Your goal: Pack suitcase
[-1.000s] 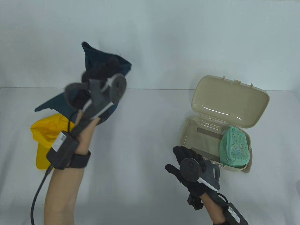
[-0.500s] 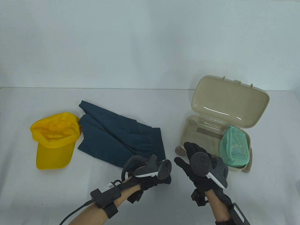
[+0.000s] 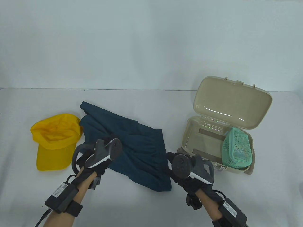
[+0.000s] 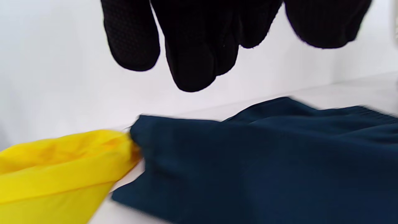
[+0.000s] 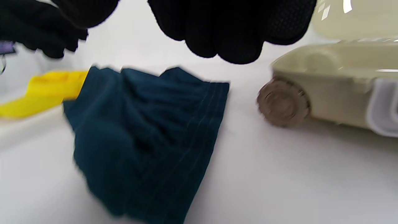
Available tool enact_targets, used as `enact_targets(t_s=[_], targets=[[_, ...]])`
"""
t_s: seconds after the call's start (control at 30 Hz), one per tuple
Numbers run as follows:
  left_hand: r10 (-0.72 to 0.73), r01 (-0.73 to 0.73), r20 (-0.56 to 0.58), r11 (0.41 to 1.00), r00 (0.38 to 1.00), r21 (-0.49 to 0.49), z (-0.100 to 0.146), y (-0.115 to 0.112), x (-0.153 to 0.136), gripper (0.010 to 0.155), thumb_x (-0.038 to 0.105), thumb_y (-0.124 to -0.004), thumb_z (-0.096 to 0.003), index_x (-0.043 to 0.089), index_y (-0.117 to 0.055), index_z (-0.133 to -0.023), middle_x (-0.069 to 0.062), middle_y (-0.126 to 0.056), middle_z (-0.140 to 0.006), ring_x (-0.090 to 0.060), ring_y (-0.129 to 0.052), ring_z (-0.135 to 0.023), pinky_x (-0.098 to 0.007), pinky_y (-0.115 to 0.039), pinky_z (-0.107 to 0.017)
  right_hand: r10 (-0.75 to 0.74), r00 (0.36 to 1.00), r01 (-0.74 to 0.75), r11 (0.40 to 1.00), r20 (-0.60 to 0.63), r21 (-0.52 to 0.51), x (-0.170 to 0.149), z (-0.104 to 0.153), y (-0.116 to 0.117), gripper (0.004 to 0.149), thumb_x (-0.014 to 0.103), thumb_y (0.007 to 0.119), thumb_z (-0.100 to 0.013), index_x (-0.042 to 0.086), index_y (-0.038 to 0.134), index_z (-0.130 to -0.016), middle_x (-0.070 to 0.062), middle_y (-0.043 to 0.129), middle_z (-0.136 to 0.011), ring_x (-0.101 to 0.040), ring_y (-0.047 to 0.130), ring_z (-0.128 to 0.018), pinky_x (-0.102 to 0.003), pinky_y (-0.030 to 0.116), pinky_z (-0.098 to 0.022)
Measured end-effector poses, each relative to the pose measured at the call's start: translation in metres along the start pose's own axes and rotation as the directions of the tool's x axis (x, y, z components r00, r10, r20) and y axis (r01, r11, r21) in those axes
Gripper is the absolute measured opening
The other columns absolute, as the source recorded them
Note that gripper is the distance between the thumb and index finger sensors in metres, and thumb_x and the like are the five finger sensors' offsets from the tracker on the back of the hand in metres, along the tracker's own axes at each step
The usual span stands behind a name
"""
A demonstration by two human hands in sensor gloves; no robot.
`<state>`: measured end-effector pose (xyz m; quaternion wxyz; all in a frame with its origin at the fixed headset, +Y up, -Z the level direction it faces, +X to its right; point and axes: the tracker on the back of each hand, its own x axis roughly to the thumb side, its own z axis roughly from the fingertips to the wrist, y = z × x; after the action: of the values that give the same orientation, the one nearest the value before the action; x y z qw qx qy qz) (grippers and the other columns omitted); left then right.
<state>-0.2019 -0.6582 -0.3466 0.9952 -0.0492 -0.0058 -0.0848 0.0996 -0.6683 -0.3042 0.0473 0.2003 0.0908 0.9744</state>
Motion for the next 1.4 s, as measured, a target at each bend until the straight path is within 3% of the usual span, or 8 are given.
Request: enact_targets(t_s=[0.13,0.27,0.5,0.63,0.97,1.13,1.27,1.4], targets=[[0.005,-0.011,-0.076,0.997,0.997,-0.073,-0.005,-0.023,-0.027,0.069,0.052,-0.073,-0.0463,0.034,-0.052,-0.110,0.005,-0.075,-0.108,-0.019,-0.089,-0.092,-0.049,-0.073,-0.070,0.083,0.994,-0.090,0.989,0.065,0.121,0.014,-0.009,0.025,0.066,0.060,0.066,-0.049,0.022,0.064,-0.103,-0.005,0.081,-0.096,-0.028,0.089,-0.081,-0.048,0.076,-0.062],[-0.036,0.020,-0.106,0.989,0.994,-0.145,-0.013,-0.044,-0.042,0.070,0.050,-0.075,-0.0462,0.037,-0.049,-0.110,0.009,-0.072,-0.110,-0.018,-0.085,-0.098,-0.048,-0.071,-0.073,0.156,0.984,-0.169,0.972,0.090,0.163,0.019,-0.010,0.043,0.066,0.060,0.067,-0.049,0.021,0.065,-0.102,-0.005,0.082,-0.096,-0.029,0.089,-0.082,-0.049,0.076,-0.062],[-0.123,0.097,-0.059,0.938,0.991,-0.334,-0.035,-0.081,-0.043,0.079,0.047,-0.078,-0.0457,0.040,-0.035,-0.112,0.010,-0.049,-0.122,-0.021,-0.055,-0.117,-0.049,-0.055,-0.083,0.229,0.964,-0.255,0.941,0.136,0.223,0.023,-0.008,0.062,0.068,0.059,0.068,-0.049,0.021,0.062,-0.105,-0.005,0.078,-0.101,-0.032,0.085,-0.088,-0.051,0.074,-0.064],[-0.091,0.058,-0.060,0.907,0.994,-0.416,-0.042,-0.096,-0.046,0.081,0.046,-0.078,-0.0459,0.036,-0.034,-0.113,0.005,-0.048,-0.122,-0.025,-0.057,-0.116,-0.047,-0.053,-0.083,0.285,0.945,-0.316,0.919,0.159,0.236,0.026,-0.007,0.069,0.068,0.058,0.069,-0.049,0.022,0.059,-0.106,-0.005,0.075,-0.103,-0.033,0.084,-0.091,-0.052,0.073,-0.065],[-0.187,0.181,0.027,0.891,0.982,-0.415,-0.028,-0.095,-0.049,0.076,0.046,-0.078,-0.0453,0.035,-0.041,-0.111,0.008,-0.057,-0.114,-0.019,-0.074,-0.104,-0.046,-0.061,-0.080,0.490,0.863,-0.505,0.826,0.123,0.252,0.022,-0.010,0.073,0.071,0.059,0.071,-0.047,0.019,0.059,-0.105,-0.008,0.077,-0.102,-0.033,0.087,-0.088,-0.054,0.074,-0.063],[-0.220,0.219,0.040,0.904,0.975,-0.367,-0.015,-0.099,-0.048,0.062,0.044,-0.077,-0.0468,0.037,-0.053,-0.104,0.009,-0.066,-0.106,-0.016,-0.083,-0.092,-0.044,-0.067,-0.078,0.508,0.855,-0.517,0.819,0.105,0.250,0.019,-0.012,0.077,0.072,0.059,0.072,-0.046,0.019,0.057,-0.104,-0.009,0.077,-0.099,-0.031,0.088,-0.085,-0.052,0.075,-0.063],[-0.305,0.313,0.077,0.902,0.949,-0.296,-0.004,-0.101,-0.046,0.048,0.040,-0.073,-0.0489,0.039,-0.062,-0.095,0.013,-0.077,-0.094,-0.010,-0.093,-0.077,-0.042,-0.073,-0.074,0.564,0.820,-0.572,0.799,0.096,0.185,0.021,-0.012,0.081,0.063,0.057,0.074,-0.046,0.024,0.061,-0.098,-0.003,0.082,-0.092,-0.025,0.092,-0.079,-0.048,0.078,-0.062],[-0.251,0.266,0.090,0.902,0.964,-0.341,0.002,-0.097,-0.051,0.044,0.037,-0.074,-0.0486,0.039,-0.067,-0.092,0.013,-0.082,-0.089,-0.009,-0.096,-0.071,-0.042,-0.074,-0.072,0.548,0.833,-0.552,0.822,0.068,0.137,0.020,-0.014,0.077,0.046,0.047,0.075,-0.048,0.030,0.070,-0.090,0.003,0.090,-0.083,-0.018,0.097,-0.073,-0.043,0.082,-0.059]])
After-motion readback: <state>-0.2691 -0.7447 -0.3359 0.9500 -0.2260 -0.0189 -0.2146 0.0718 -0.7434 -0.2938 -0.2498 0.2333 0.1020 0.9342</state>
